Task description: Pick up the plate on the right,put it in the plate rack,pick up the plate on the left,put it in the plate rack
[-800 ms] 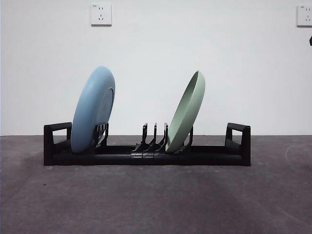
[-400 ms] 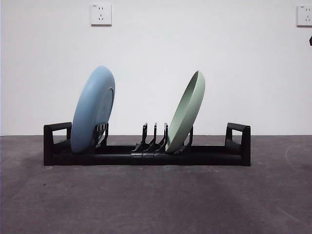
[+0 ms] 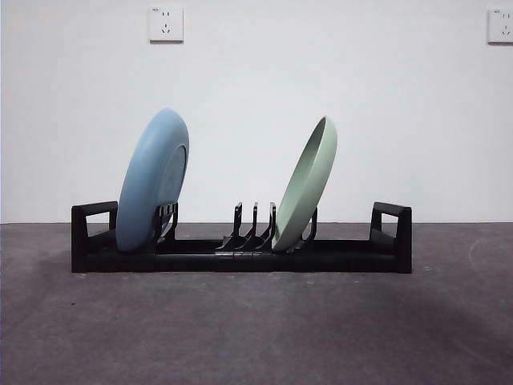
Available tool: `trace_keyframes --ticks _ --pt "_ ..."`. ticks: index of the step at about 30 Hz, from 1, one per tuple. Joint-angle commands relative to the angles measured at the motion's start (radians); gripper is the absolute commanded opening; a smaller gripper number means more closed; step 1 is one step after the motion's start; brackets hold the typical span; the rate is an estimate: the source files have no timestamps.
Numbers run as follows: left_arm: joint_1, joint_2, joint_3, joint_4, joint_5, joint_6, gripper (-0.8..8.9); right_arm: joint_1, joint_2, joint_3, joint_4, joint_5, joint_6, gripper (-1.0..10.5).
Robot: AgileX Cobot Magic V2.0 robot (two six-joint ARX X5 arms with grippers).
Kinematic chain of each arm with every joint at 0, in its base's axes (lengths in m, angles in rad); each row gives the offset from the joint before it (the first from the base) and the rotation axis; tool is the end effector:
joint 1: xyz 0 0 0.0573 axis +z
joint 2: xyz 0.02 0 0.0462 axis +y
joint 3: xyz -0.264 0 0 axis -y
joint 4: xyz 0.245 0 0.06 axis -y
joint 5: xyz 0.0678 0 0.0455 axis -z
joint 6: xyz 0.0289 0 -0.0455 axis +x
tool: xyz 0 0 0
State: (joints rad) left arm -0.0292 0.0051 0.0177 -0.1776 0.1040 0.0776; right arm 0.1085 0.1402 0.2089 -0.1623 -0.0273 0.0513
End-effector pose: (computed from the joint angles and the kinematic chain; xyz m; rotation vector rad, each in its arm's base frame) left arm 0.0953 -0.0058 0.1521 0.0711 0.1598 -0.1392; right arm 0.0945 0.0111 0.2080 0.0474 0.0971 0.1333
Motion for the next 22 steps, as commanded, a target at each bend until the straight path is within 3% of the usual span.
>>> trace_keyframes --ticks 1,22 --pt "0.003 -0.002 -0.014 0.001 0.001 -0.006 -0.04 -0.002 -0.072 -0.088 0.022 -0.004 -0.008 0.0" --pt "0.003 -0.002 -0.014 0.001 0.001 -0.006 -0.04 -0.001 -0.134 -0.203 -0.020 -0.027 0.035 0.0"
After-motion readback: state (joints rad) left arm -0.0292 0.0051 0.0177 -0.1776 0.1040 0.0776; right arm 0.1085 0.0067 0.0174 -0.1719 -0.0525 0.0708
